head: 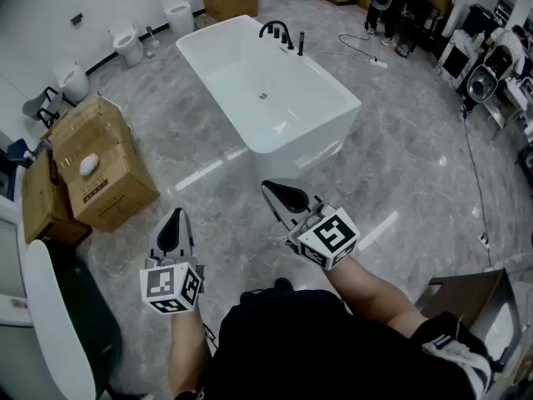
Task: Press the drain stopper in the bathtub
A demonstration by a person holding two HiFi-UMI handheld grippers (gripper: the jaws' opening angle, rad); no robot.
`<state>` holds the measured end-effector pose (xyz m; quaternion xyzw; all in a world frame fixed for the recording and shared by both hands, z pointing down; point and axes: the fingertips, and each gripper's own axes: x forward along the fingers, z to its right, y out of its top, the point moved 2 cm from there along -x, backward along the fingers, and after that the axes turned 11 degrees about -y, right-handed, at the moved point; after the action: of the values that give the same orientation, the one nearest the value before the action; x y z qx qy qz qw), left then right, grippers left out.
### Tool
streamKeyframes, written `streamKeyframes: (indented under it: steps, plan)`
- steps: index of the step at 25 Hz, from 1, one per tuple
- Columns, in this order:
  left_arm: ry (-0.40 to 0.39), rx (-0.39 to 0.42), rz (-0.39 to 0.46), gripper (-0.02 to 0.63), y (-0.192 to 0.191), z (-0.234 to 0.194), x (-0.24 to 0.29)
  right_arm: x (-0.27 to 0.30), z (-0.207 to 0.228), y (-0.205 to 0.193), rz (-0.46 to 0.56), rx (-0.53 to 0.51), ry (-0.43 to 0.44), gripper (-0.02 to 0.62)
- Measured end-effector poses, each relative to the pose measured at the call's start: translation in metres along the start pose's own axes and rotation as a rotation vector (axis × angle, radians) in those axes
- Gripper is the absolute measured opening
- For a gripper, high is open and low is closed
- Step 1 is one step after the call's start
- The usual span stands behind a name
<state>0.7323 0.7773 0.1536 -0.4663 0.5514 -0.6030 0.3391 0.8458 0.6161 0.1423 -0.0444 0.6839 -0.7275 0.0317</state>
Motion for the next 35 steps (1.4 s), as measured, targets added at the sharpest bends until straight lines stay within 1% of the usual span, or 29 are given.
streamKeyframes:
  steps: [6,12,14,18,22,25,27,31,35]
  plan:
    - [0.003,-0.013,-0.002,0.009,-0.006,0.021,0.003,-0.016,0.013,-0.006,-0.010,0.001,0.013,0.011]
    - [-0.005,-0.022,-0.011,0.009,-0.007,0.033,0.000,-0.031,0.012,-0.007,-0.015,-0.012,0.021,0.011]
    - [-0.010,-0.023,-0.020,0.009,-0.009,0.030,-0.001,-0.030,0.007,-0.010,-0.023,-0.014,0.029,0.011]
    - [-0.003,-0.037,-0.031,0.009,-0.012,0.017,0.003,-0.019,0.002,-0.021,-0.068,0.027,0.054,0.012]
    - [-0.019,-0.054,-0.039,0.009,-0.018,0.000,0.020,0.003,0.004,-0.031,-0.121,0.018,0.049,0.014]
    - [-0.036,-0.065,-0.044,0.009,-0.022,-0.024,0.036,0.032,0.009,-0.042,-0.153,0.030,0.029,0.014]
    - [-0.041,-0.070,-0.038,0.009,-0.023,-0.050,0.049,0.061,0.008,-0.048,-0.164,0.019,0.031,0.014]
    - [-0.028,-0.096,-0.022,0.009,-0.025,-0.130,0.082,0.136,-0.001,-0.055,-0.187,-0.013,0.047,0.014]
    - [-0.026,-0.108,-0.017,0.009,-0.018,-0.204,0.112,0.216,-0.006,-0.055,-0.231,-0.031,0.036,0.015]
